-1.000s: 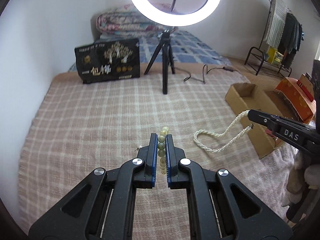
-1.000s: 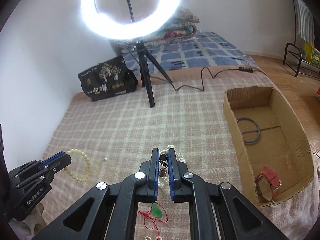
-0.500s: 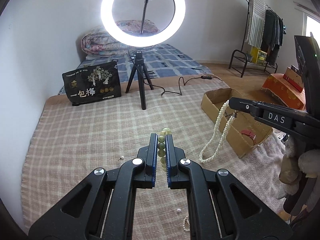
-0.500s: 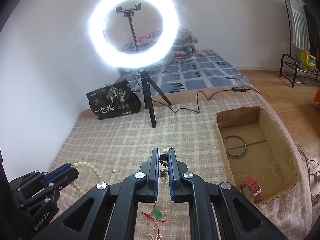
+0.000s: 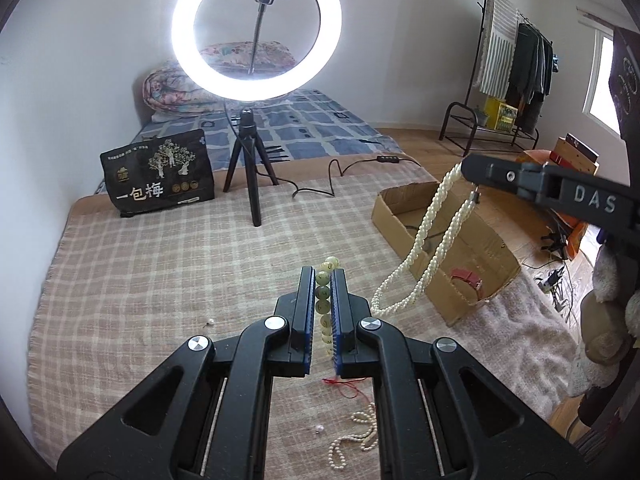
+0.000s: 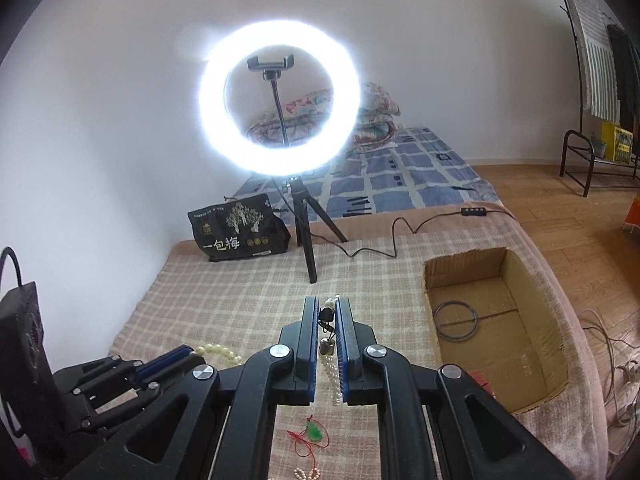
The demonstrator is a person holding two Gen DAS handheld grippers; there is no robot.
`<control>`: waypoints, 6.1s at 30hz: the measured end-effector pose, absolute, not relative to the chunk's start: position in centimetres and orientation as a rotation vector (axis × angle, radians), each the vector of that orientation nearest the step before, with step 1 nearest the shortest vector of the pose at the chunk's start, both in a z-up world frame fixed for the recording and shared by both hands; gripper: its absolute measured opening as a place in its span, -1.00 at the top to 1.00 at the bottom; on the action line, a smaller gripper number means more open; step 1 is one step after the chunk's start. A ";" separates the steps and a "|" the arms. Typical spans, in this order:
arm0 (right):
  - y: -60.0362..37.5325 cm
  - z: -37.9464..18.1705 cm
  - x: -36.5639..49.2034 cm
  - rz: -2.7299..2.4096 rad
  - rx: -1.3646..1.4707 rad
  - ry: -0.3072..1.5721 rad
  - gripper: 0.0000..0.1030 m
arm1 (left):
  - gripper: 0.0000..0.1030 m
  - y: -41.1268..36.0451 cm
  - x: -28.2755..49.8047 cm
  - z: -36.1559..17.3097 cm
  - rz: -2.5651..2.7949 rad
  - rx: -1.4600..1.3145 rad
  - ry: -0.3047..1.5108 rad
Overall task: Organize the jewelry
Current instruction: 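Lift the pearl necklace and bead bracelet and carry both over the box, then open the left tool to drop the bracelet while the right tool releases the necklace into the box, then withdraw both open tools from the box back toward the remaining jewelry, then lower the right tool onto the long cream pearl necklace and close it, then lift the pearl necklace with the right tool and carry it over the box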
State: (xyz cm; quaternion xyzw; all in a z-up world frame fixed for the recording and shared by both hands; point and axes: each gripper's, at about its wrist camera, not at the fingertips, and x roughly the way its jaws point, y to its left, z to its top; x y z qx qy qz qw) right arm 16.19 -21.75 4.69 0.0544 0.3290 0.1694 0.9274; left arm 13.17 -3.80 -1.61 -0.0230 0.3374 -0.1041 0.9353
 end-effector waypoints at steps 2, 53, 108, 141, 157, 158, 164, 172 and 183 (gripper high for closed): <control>-22.3 5.4 16.3 0.345 0.107 0.661 0.89 | 0.90 -4.4 13.4 -1.4 -0.225 -0.051 0.690; -42.9 -4.2 19.1 0.101 0.148 0.815 0.53 | -0.05 -24.4 27.7 -6.2 -0.509 -0.006 0.875; -21.5 -14.5 19.1 0.439 -0.175 1.046 0.23 | -0.25 4.5 12.8 -6.4 -0.251 -0.157 0.941; -20.2 -9.9 18.0 0.449 -0.223 0.977 0.90 | -0.25 3.9 12.7 -5.5 -0.274 -0.162 0.915; -22.8 0.8 16.3 0.390 -0.236 0.780 0.90 | -0.25 3.7 12.5 -5.0 -0.269 -0.162 0.906; -23.0 1.5 16.3 0.383 -0.240 0.766 0.90 | -0.25 3.7 12.5 -5.0 -0.270 -0.162 0.906; -24.6 5.1 16.4 0.354 -0.222 0.705 0.90 | -0.25 3.6 12.6 -4.9 -0.269 -0.161 0.907; -27.0 7.6 18.7 0.277 -0.248 0.685 0.90 | -0.25 3.2 12.7 -5.0 -0.272 -0.153 0.909; -31.5 6.8 22.7 0.139 -0.272 0.717 0.90 | -0.25 2.5 13.3 -5.8 -0.271 -0.147 0.922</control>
